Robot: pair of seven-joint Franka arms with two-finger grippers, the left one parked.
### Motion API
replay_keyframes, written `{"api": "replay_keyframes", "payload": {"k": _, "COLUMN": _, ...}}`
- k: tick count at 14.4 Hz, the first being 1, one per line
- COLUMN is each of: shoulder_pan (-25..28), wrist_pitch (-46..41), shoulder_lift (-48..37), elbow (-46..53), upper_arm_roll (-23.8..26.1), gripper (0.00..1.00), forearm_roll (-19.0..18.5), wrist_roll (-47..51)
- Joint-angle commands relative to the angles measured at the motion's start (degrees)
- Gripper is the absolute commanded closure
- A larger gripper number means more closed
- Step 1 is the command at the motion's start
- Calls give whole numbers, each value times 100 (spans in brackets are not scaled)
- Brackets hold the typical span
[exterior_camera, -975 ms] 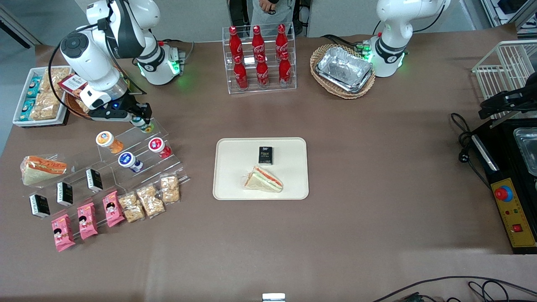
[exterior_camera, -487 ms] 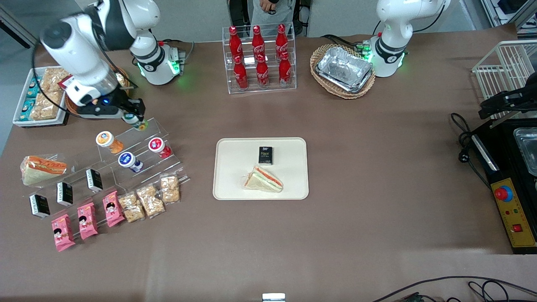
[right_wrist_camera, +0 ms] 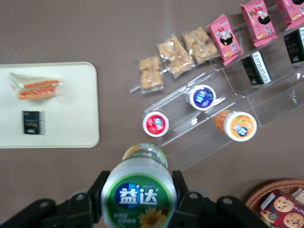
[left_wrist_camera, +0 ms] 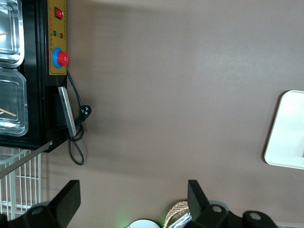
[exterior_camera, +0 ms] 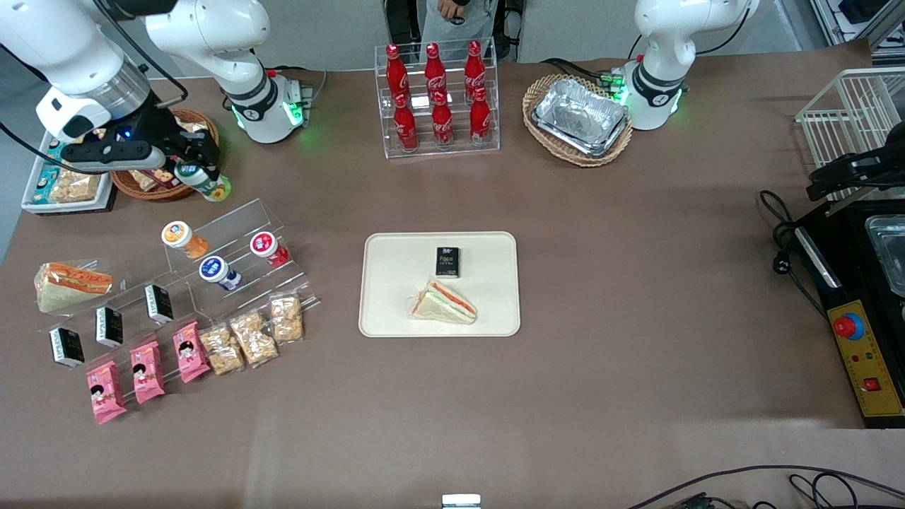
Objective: Place green gum on tray
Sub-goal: 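Carry the green-label bottle over the cream tray and lower it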
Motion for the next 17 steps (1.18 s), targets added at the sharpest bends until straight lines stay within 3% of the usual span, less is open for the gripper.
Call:
{"api": "replay_keyframes", "payload": {"k": 1, "shoulder_pan": 27, "wrist_pitch": -561, "shoulder_lift": 1107, "elbow": 1462, "upper_arm_roll": 667, "gripper": 84, "forearm_roll": 162, "wrist_roll": 1054}}
{"api": "replay_keyframes", "payload": {"k": 6, "shoulder_pan": 27, "wrist_pitch": 350, "shoulder_lift": 1827, "elbow": 1342, "upper_arm_roll": 1915, "gripper": 84, "forearm_roll": 127, "wrist_roll": 2770}}
{"api": "replay_keyframes", "payload": {"k": 9, "shoulder_pan": 45, "wrist_pitch": 1981, "shoulder_lift": 2109, "elbow": 369, "upper_arm_roll": 2338, "gripper": 84, "forearm_roll": 31, "wrist_roll": 3157}}
{"api": "replay_keyframes", "payload": {"k": 11, "shoulder_pan": 97, "wrist_pitch": 2977, "shoulder_lift": 2372, "elbow": -274, "upper_arm_roll": 2479, "gripper": 84, "forearm_roll": -406, "wrist_roll": 3421}}
{"api": "replay_keyframes", "payload": {"k": 15, "shoulder_pan": 203, "wrist_pitch": 3813, "shoulder_lift": 3548, "elbow": -409, "upper_arm_roll": 2480, "gripper": 84, "forearm_roll": -1952, "wrist_roll": 4780}}
{"api": "replay_keyframes", "payload": {"k": 17, "shoulder_pan": 203, "wrist_pitch": 4341, "shoulder_lift": 4067, "elbow": -400, "upper_arm_roll": 2480, "gripper": 84, "forearm_roll": -2463, "wrist_roll": 5266}}
